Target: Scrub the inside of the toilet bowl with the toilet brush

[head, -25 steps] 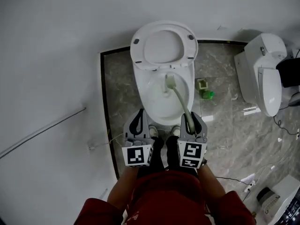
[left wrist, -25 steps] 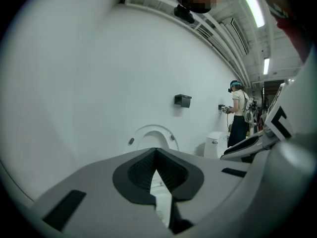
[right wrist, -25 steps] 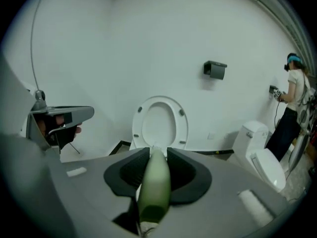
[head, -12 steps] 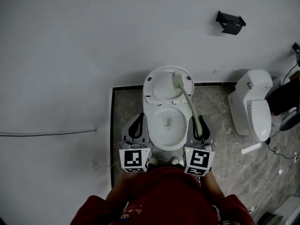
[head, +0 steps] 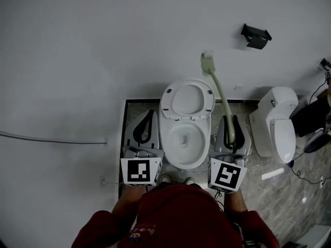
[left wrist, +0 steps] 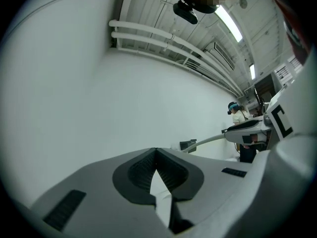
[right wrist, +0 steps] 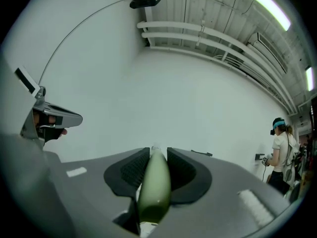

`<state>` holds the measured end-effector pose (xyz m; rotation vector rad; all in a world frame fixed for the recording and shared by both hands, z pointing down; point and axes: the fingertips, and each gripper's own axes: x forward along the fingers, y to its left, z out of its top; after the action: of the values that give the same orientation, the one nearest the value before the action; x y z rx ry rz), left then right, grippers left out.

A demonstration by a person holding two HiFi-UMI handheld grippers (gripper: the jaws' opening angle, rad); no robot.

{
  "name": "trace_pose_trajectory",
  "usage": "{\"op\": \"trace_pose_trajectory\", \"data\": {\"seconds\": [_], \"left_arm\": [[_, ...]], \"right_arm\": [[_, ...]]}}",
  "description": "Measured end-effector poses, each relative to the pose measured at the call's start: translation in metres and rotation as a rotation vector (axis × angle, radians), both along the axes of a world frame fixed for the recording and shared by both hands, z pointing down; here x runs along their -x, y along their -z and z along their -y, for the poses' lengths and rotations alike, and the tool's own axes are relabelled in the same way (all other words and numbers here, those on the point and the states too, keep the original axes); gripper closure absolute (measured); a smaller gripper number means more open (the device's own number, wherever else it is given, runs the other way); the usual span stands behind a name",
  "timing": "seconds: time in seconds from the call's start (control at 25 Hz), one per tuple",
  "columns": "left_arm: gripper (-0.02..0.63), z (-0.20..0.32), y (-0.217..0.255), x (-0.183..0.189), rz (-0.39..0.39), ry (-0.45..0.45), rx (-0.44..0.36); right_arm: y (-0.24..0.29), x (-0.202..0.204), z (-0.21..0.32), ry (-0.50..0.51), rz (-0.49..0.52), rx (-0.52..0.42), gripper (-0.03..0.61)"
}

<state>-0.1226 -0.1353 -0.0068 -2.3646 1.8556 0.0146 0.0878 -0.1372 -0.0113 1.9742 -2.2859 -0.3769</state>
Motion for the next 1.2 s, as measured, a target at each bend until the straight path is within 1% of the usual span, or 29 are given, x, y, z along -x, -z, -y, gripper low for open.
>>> {"op": "trace_pose_trajectory", "data": {"seconds": [0.08,0.36,0.52,0.64,0.8,1.2], "left_arm": [[0.607,-0.003,0.003,0.002,0.004,0.012,-0.008],[0.607,-0.006,0.005,0.007,-0.012,0.029,0.01],[0.607,-0.006,0.01,0.01,-0.007,0.023,-0.021],[0.607,-0.006,0.011,0.007,-0.012,0.019,-0.019],[0.607,-0.006,0.009,0.0,-0.018,0.018,0.009],[0.607,-0.004,0.01,-0.004,0.004,0.032,-0.007]], "right_arm": [[0.003,0.001,-0.001,0.0,-0.002,-0.01,0.456],[0.014,0.006,0.0,0.01,-0.026,-0.028,0.456],[0.018,0.011,-0.001,0.011,-0.037,-0.041,0.456],[0.019,0.012,-0.001,0.015,-0.039,-0.044,0.456],[0.021,0.011,-0.003,0.026,-0.032,-0.047,0.456],[0.018,0.007,0.001,0.029,-0.039,-0.042,0.456]]}}
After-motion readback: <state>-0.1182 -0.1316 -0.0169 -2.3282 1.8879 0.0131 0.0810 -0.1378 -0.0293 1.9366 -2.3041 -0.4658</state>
